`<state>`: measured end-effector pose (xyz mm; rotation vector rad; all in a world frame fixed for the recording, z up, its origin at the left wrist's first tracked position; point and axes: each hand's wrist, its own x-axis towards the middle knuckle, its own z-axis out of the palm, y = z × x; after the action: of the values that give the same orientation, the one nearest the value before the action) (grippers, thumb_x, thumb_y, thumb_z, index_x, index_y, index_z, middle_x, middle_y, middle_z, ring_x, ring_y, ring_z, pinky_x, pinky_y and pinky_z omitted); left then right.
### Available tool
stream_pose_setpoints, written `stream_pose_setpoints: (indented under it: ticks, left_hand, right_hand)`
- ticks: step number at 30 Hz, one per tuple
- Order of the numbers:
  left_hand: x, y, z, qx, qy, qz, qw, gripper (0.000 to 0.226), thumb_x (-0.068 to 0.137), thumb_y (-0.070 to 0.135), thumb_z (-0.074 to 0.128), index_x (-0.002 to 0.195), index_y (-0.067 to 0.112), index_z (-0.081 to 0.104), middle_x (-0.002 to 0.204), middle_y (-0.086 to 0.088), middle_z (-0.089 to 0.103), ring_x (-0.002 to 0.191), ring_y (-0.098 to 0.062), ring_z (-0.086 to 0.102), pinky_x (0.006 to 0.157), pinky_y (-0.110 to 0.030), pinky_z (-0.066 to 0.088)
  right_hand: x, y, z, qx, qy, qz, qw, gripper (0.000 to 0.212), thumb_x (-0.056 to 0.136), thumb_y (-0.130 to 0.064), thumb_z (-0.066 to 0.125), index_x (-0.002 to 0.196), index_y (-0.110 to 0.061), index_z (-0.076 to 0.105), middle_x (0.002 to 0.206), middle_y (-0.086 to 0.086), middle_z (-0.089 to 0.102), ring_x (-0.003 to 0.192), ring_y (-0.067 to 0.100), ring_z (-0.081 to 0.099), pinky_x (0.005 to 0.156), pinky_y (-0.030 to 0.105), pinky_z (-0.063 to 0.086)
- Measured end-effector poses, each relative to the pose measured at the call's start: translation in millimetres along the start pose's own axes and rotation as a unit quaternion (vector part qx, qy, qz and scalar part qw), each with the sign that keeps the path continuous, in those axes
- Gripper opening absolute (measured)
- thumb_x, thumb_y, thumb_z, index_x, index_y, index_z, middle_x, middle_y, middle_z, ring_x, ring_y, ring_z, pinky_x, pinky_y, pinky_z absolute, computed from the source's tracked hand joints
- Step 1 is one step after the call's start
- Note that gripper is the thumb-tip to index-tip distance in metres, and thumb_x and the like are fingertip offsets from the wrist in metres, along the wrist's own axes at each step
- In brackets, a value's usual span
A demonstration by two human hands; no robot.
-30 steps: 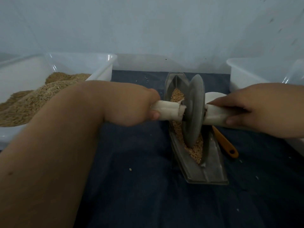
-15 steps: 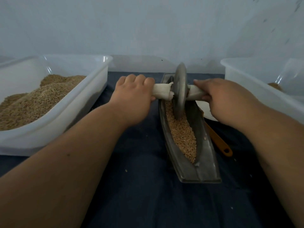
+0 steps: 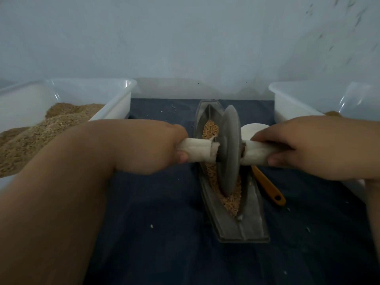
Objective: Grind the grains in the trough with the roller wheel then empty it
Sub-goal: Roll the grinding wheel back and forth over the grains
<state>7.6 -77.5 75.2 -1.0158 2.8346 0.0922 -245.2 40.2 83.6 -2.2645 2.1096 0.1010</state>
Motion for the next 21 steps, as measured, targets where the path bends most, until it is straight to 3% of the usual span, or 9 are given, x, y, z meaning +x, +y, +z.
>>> stream_pose_setpoints:
  ticks: [3, 6, 8, 11, 15, 18, 21]
  left_hand:
    - [12, -5, 10, -0.015, 0.031, -0.026, 0.999, 0.025, 0.095, 0.049, 0.043, 0.107, 0.027, 0.049, 0.094, 0.007, 0.057, 0.081, -0.009, 0.055, 0.075, -0.032, 0.046]
    - [32, -8, 28, 0.053, 0.173, -0.055, 0.982, 0.030, 0.097, 0.043, 0.044, 0.115, 0.020, 0.048, 0.110, -0.002, 0.056, 0.097, -0.023, 0.054, 0.083, -0.040, 0.042]
    - [44, -6, 39, 0.109, 0.261, -0.082, 0.956, 0.038, 0.096, 0.038, 0.044, 0.126, 0.015, 0.046, 0.119, -0.008, 0.052, 0.107, -0.030, 0.048, 0.094, -0.043, 0.034]
    - [51, -5, 46, 0.112, 0.301, -0.092, 0.942, 0.043, 0.096, 0.034, 0.048, 0.132, 0.011, 0.045, 0.124, -0.011, 0.049, 0.111, -0.033, 0.044, 0.098, -0.043, 0.027]
    - [45, -7, 39, 0.122, 0.262, -0.075, 0.954, 0.041, 0.096, 0.039, 0.045, 0.128, 0.014, 0.044, 0.121, -0.010, 0.051, 0.108, -0.031, 0.048, 0.096, -0.044, 0.035]
    - [29, -7, 26, 0.061, 0.178, -0.042, 0.981, 0.029, 0.096, 0.044, 0.045, 0.114, 0.022, 0.046, 0.110, -0.002, 0.054, 0.097, -0.023, 0.053, 0.084, -0.039, 0.043]
    - [9, -5, 11, 0.007, 0.046, -0.016, 0.999, 0.019, 0.094, 0.049, 0.045, 0.101, 0.032, 0.046, 0.092, 0.009, 0.055, 0.078, -0.007, 0.054, 0.066, -0.026, 0.041]
  right_hand:
    - [19, 3, 15, 0.032, 0.074, -0.008, 0.997, 0.025, 0.092, -0.030, 0.059, 0.110, -0.047, 0.055, 0.092, -0.016, 0.061, 0.082, 0.002, 0.055, 0.072, 0.028, 0.045]
    - [47, 5, 38, 0.029, 0.168, 0.049, 0.984, 0.046, 0.087, -0.009, 0.061, 0.122, -0.038, 0.056, 0.105, -0.004, 0.063, 0.090, 0.015, 0.059, 0.079, 0.034, 0.048]
    - [59, 8, 51, 0.032, 0.251, 0.072, 0.965, 0.060, 0.085, -0.004, 0.063, 0.136, -0.033, 0.050, 0.123, -0.001, 0.061, 0.107, 0.020, 0.057, 0.090, 0.029, 0.043]
    - [64, 13, 59, 0.041, 0.297, 0.068, 0.951, 0.061, 0.087, -0.007, 0.064, 0.141, -0.031, 0.048, 0.131, -0.003, 0.059, 0.115, 0.018, 0.055, 0.088, 0.024, 0.035]
    - [56, 8, 50, 0.017, 0.270, 0.057, 0.961, 0.045, 0.085, -0.019, 0.066, 0.126, -0.036, 0.058, 0.110, 0.000, 0.065, 0.098, 0.023, 0.060, 0.076, 0.033, 0.044]
    - [37, 4, 30, 0.012, 0.171, 0.027, 0.985, 0.031, 0.087, -0.030, 0.066, 0.116, -0.039, 0.059, 0.100, -0.007, 0.062, 0.090, 0.016, 0.057, 0.075, 0.036, 0.047]
    - [10, 3, 6, 0.020, 0.046, 0.008, 0.999, 0.024, 0.085, -0.047, 0.061, 0.108, -0.045, 0.056, 0.089, -0.018, 0.061, 0.081, 0.003, 0.056, 0.073, 0.029, 0.047]
